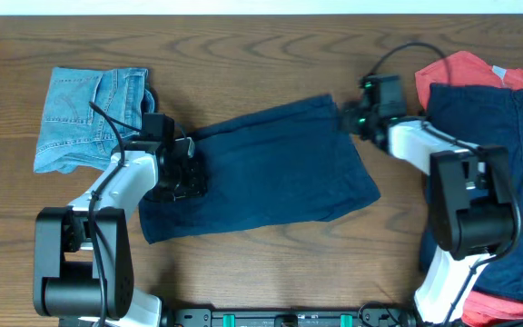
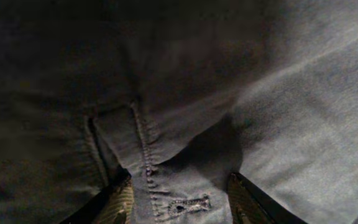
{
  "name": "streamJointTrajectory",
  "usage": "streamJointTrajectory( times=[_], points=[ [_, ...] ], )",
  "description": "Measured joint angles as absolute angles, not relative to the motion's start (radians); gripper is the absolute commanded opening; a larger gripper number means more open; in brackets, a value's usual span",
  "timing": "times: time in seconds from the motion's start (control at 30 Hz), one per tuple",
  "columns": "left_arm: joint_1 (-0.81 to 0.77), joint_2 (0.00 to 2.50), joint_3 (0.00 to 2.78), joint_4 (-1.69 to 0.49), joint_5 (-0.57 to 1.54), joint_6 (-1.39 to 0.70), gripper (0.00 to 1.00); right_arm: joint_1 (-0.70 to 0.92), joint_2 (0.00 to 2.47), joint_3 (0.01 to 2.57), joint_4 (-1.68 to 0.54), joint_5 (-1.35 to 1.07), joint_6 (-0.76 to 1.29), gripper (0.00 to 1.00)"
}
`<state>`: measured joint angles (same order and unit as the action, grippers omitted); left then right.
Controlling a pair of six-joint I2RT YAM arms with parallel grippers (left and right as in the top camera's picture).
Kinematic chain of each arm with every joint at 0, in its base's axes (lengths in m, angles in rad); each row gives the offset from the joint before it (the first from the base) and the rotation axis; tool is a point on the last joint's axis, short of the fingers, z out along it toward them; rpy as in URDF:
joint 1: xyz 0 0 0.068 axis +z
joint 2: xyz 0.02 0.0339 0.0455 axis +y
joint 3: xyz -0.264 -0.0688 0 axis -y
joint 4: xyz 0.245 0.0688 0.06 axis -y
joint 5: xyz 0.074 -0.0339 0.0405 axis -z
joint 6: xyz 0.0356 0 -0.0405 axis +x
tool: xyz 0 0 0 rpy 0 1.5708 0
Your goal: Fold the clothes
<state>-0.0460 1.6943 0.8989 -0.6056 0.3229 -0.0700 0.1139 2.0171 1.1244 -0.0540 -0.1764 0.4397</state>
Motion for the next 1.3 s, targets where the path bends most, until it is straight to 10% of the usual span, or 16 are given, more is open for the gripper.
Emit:
streamJointTrajectory(
  times=[0.33, 0.83, 1.3],
  points=[
    [-0.046, 1.634, 0.962, -0.713, 0.411, -0.070, 0.52, 0.104, 1.751, 1.117, -0.341, -0.418, 0.330, 0.13],
    [-0.069, 1.532, 0.825, -0.750, 0.489, -0.071, 0.46, 0.553, 1.822, 1.122, -0.699, -0.415, 0.118, 0.14],
    [-0.080, 1.527, 0.722, -0.657, 0.319, -0.134, 0.46, 0.340, 1.985, 1.161, -0.847, -0.504, 0.279, 0.06]
  ],
)
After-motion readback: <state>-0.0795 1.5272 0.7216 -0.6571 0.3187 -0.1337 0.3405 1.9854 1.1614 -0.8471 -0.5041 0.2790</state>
